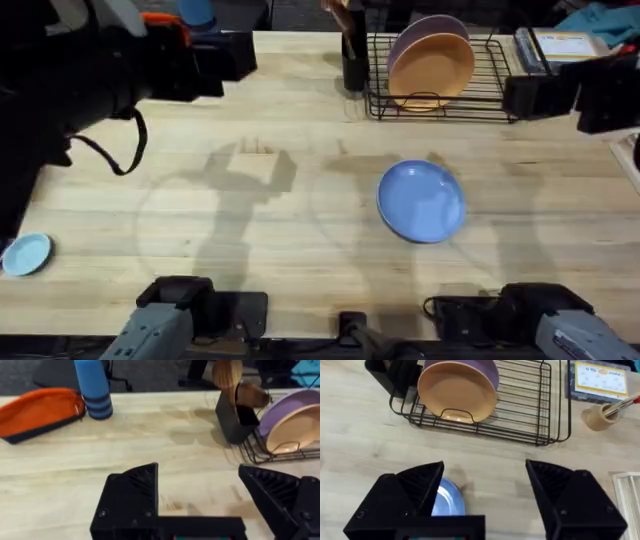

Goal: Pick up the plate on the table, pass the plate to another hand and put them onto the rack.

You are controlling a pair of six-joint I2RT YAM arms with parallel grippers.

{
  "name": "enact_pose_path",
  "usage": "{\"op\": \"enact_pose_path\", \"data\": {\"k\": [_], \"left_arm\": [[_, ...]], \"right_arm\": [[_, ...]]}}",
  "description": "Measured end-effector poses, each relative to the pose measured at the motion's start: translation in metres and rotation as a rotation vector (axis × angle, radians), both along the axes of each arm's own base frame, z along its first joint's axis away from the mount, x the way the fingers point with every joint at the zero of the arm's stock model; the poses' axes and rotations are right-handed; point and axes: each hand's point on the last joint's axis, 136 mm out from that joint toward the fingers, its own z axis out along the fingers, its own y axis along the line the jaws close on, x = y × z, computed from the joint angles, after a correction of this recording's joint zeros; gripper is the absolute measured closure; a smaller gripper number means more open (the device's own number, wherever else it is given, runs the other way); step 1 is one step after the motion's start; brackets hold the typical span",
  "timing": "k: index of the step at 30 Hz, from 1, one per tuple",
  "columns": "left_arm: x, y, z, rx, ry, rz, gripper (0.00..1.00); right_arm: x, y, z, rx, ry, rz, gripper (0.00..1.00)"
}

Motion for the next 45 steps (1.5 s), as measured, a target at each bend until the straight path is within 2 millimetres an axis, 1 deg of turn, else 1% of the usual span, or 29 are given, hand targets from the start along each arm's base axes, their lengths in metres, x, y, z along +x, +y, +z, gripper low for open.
{"op": "enact_pose_path", "data": {"k": [5,8,9,10,11,17,25,32,36,42,43,44,45], "left_arm": [[-0.012,-0.003,-0.019,-0.009,0.093,-0.014,0.008],[-0.015,-0.005,-0.023,-0.021,0.114,-0.024,0.008],[-0.015,-0.007,-0.023,-0.027,0.116,-0.034,0.008],[-0.019,-0.015,-0.026,-0.051,0.137,-0.073,0.008],[-0.025,-0.02,-0.036,-0.072,0.189,-0.1,0.008],[-0.037,-0.03,-0.063,-0.12,0.34,-0.14,0.008],[-0.037,-0.06,-0.08,-0.255,0.459,-0.284,0.007],[-0.032,-0.07,-0.097,-0.313,0.546,-0.321,0.007],[-0.029,-0.072,-0.102,-0.331,0.57,-0.327,0.005],[-0.023,-0.076,-0.098,-0.36,0.555,-0.316,0.005],[-0.023,-0.079,-0.097,-0.363,0.554,-0.322,0.005],[-0.026,-0.097,-0.093,-0.36,0.549,-0.372,0.006],[-0.026,-0.105,-0.091,-0.355,0.54,-0.397,0.006]], "right_arm": [[-0.016,0.0,-0.019,0.001,0.1,0.0,0.009],[-0.023,0.0,-0.026,0.001,0.144,0.0,0.009],[-0.025,0.0,-0.028,0.001,0.152,0.0,0.009],[-0.029,0.0,-0.032,0.002,0.175,0.0,0.009],[-0.034,0.0,-0.036,0.002,0.201,0.0,0.009],[-0.037,0.0,-0.039,0.002,0.22,0.0,0.009],[-0.037,0.0,-0.039,0.002,0.22,0.0,0.009],[-0.037,0.0,-0.039,0.002,0.219,0.0,0.009],[-0.037,0.0,-0.038,0.002,0.217,0.0,0.009],[-0.036,0.0,-0.038,0.002,0.212,0.0,0.009],[-0.035,0.0,-0.037,0.002,0.209,0.0,0.009],[-0.033,0.0,-0.036,0.002,0.2,0.0,0.009],[-0.033,0.0,-0.035,0.002,0.197,0.0,0.009]]}}
